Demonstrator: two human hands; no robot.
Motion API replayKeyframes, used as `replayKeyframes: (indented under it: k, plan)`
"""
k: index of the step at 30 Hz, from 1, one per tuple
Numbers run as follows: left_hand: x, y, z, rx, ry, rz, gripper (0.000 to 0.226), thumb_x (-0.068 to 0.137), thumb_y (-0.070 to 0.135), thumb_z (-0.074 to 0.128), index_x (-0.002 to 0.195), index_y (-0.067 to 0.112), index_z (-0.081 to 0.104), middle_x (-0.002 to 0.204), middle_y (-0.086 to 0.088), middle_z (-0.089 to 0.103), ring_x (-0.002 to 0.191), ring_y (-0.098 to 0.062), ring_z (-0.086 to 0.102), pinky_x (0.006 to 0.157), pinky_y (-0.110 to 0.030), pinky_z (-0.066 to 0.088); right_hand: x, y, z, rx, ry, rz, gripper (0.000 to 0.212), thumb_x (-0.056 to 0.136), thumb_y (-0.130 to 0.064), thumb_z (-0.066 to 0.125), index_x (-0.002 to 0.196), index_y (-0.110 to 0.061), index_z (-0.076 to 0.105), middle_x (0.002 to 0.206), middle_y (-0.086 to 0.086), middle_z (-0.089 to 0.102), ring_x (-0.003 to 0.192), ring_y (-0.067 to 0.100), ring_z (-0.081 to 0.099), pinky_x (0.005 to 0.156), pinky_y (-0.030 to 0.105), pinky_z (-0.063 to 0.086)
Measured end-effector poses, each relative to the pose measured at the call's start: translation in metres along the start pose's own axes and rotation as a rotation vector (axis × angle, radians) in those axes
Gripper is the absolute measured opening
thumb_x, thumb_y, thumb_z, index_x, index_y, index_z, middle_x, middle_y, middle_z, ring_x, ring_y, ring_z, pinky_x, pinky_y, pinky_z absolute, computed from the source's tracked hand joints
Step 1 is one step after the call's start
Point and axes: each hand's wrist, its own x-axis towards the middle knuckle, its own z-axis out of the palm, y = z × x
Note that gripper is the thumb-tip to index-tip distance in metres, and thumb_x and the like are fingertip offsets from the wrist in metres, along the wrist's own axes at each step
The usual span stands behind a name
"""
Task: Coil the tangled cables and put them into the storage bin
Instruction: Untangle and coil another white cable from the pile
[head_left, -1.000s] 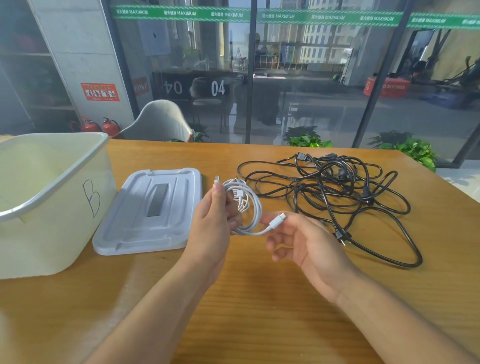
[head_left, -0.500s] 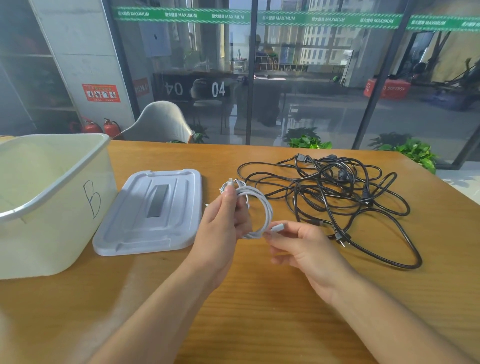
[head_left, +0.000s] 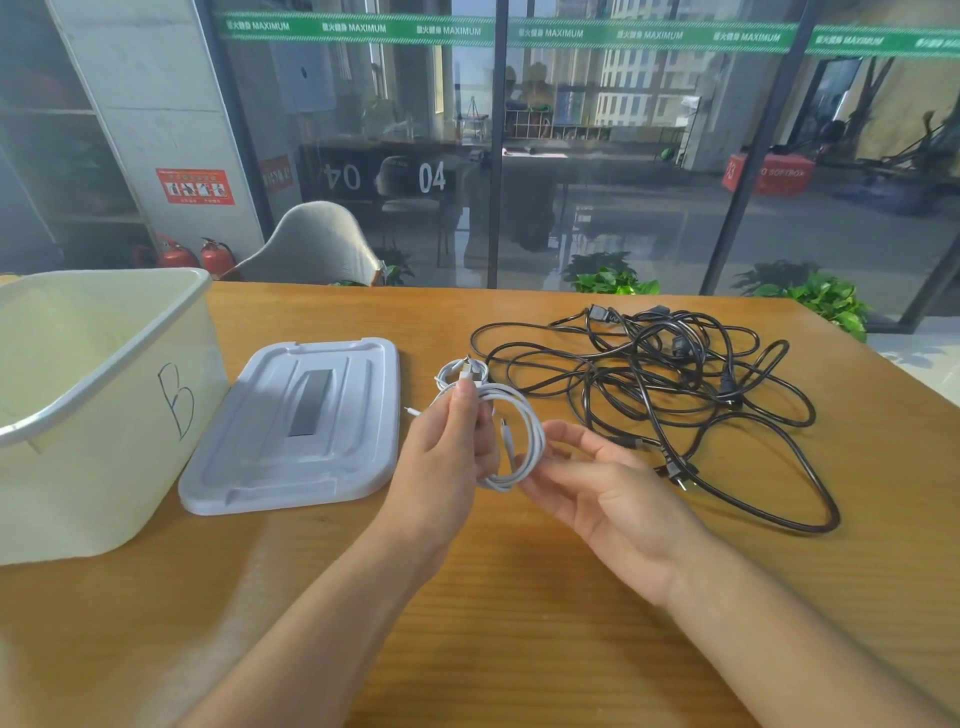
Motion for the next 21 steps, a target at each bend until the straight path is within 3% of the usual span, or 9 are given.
replayKeyframes:
  k: [5, 10, 14, 17, 21]
  plan:
    - [0.0, -0.003, 0.001, 0.006, -0.001, 0.018, 0.039, 0.114, 0.037, 0.033, 0.083, 0.014, 0.041, 0.07, 0.0, 0.022, 0.062, -0.016, 0.019, 0.051, -0.022, 0.023, 0.0, -0.001, 0.0, 0.032, -0.032, 0.074, 0.043, 0.094, 0.009, 0.063, 0.135, 0.0, 0.059, 0.122, 0.021, 0.073, 0.106, 0.027, 0.074, 0.09, 0.031, 0.062]
    - [0.0, -0.004, 0.001, 0.028, 0.009, 0.021, 0.038, 0.113, 0.038, 0.034, 0.086, 0.014, 0.043, 0.07, 0.001, 0.026, 0.064, -0.017, 0.02, 0.051, -0.021, 0.026, 0.0, -0.006, -0.001, -0.095, -0.011, 0.052, 0.036, 0.097, -0.005, 0.064, 0.133, -0.005, 0.064, 0.118, 0.014, 0.075, 0.101, 0.022, 0.072, 0.084, 0.032, 0.061]
    - [0.0, -0.003, 0.002, 0.04, 0.02, 0.01, 0.038, 0.113, 0.039, 0.033, 0.088, 0.013, 0.046, 0.073, -0.001, 0.028, 0.064, -0.017, 0.022, 0.052, -0.025, 0.025, -0.004, -0.009, 0.003, -0.148, -0.044, 0.0, 0.045, 0.087, -0.024, 0.069, 0.13, -0.012, 0.063, 0.118, 0.012, 0.075, 0.104, 0.022, 0.072, 0.098, 0.04, 0.054]
    - [0.001, -0.004, 0.001, 0.07, 0.036, -0.001, 0.043, 0.113, 0.04, 0.034, 0.087, 0.009, 0.047, 0.073, -0.003, 0.033, 0.063, -0.013, 0.03, 0.053, -0.023, 0.031, -0.008, -0.008, 0.005, -0.194, -0.116, -0.054, 0.059, 0.084, -0.011, 0.081, 0.138, -0.012, 0.056, 0.119, 0.013, 0.074, 0.109, 0.024, 0.07, 0.106, 0.041, 0.052]
    - [-0.001, -0.005, 0.002, 0.063, 0.037, -0.025, 0.048, 0.113, 0.043, 0.034, 0.088, 0.005, 0.05, 0.074, -0.004, 0.039, 0.064, -0.018, 0.037, 0.056, -0.026, 0.037, -0.013, -0.006, 0.01, -0.244, -0.192, -0.127, 0.07, 0.081, 0.008, 0.077, 0.141, -0.022, 0.056, 0.112, 0.016, 0.073, 0.105, 0.024, 0.069, 0.092, 0.029, 0.057]
